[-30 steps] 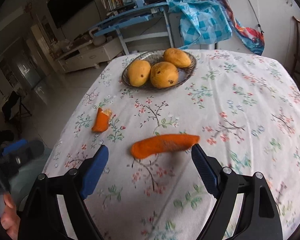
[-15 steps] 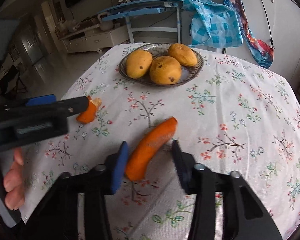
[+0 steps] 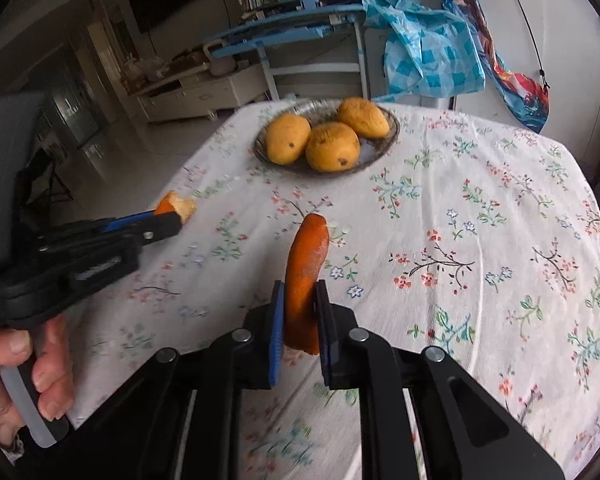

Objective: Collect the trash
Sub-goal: 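Carry the long carrot over the basin and open the right tool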

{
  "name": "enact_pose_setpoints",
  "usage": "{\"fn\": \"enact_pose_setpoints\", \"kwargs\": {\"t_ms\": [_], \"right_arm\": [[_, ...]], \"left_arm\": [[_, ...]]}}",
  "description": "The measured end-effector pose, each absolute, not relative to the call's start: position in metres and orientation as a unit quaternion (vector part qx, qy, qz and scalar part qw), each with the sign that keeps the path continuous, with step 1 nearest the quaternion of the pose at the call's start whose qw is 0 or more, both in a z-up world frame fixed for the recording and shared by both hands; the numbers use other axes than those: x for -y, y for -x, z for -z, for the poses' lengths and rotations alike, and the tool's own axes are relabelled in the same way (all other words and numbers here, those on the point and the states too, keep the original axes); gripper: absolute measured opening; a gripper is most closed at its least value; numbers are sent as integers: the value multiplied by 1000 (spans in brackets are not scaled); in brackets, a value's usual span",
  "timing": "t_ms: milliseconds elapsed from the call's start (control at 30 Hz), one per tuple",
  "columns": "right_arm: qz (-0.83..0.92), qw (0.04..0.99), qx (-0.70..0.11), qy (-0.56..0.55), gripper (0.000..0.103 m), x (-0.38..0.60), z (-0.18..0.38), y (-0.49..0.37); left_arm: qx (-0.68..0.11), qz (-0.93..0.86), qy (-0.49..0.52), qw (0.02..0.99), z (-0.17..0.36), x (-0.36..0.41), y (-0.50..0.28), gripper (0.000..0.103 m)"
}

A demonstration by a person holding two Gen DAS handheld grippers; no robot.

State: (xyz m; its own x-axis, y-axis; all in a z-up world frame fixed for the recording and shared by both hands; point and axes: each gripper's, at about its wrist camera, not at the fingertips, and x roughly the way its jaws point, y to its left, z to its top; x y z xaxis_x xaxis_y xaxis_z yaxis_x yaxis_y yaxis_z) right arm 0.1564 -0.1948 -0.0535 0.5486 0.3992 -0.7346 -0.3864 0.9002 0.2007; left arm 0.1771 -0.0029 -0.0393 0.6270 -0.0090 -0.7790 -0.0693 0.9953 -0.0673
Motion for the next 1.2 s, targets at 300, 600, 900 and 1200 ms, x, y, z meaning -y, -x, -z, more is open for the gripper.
{"fn": "enact_pose_setpoints", "kwargs": {"t_ms": [300,600,900,1200], "right_arm": [[-234,875,-422,-37,15,190,56,-95],[-238,873,-425,0,15,161,39,-34],[-264,852,-450,41,15,131,33,4],[-317,806,-492,94,15,97,49,59]], "left_arm": [[-380,4,71,922,-3,-8,-75,16],[-331,26,36,943,-33,-5,-42,16],[-318,48,52,946,-42,-9,-35,16],[-314,59,70,945,-44,-14,-33,16]]}}
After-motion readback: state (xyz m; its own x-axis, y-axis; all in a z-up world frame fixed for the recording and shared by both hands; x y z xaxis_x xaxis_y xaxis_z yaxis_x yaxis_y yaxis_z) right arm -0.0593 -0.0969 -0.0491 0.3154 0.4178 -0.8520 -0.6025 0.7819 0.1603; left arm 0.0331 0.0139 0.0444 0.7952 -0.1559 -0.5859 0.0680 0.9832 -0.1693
